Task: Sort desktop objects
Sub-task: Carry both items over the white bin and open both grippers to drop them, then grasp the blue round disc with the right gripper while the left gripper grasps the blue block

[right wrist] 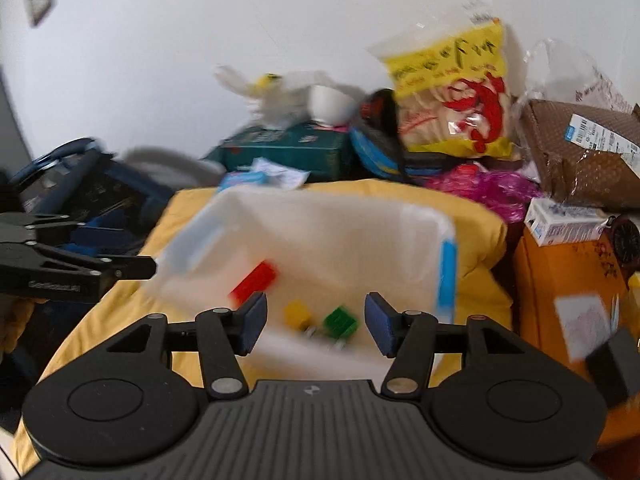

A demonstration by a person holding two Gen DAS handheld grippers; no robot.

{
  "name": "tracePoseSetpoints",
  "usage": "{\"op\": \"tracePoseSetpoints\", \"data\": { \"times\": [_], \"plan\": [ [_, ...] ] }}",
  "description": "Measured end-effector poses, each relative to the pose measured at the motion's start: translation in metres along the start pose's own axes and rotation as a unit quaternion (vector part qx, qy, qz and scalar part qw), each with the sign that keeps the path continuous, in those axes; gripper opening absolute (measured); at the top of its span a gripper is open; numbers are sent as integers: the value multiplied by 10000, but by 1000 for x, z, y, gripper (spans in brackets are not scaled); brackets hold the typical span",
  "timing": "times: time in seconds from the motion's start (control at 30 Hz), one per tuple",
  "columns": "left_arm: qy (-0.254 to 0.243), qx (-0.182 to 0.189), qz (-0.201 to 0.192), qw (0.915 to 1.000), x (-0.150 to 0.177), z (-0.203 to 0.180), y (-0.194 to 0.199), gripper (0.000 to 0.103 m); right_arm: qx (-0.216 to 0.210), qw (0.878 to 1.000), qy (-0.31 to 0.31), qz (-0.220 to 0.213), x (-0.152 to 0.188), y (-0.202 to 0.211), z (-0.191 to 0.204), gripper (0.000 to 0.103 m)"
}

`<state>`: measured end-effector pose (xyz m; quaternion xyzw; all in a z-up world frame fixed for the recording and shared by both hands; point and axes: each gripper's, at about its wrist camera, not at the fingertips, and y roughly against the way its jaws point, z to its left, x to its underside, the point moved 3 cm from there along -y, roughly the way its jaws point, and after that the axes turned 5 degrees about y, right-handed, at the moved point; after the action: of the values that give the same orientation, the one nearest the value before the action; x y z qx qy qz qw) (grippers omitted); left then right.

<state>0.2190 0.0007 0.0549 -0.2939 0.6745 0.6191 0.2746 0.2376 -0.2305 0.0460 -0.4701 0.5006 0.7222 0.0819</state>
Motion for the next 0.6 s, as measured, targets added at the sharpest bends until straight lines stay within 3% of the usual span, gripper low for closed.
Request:
{"op": "tracePoseSetpoints", "data": {
  "times": [0.1, 0.3, 0.43, 0.6],
  "plan": [
    [22, -105, -7, 9999, 56, 2, 24, 70, -84, 9998, 87, 129, 51, 15, 26, 60],
    [-58, -73, 445, 9990, 156, -15, 37, 69, -191, 9962, 278, 799, 145, 20, 70, 59],
    [21, -20, 752, 9972, 188, -25, 25, 65, -208, 9941, 304, 1022, 171, 19, 82, 57],
    [-128, 9, 827, 9965, 199, -35, 12, 62, -211, 9923, 414, 1148, 182, 14, 86, 57]
  ]
}}
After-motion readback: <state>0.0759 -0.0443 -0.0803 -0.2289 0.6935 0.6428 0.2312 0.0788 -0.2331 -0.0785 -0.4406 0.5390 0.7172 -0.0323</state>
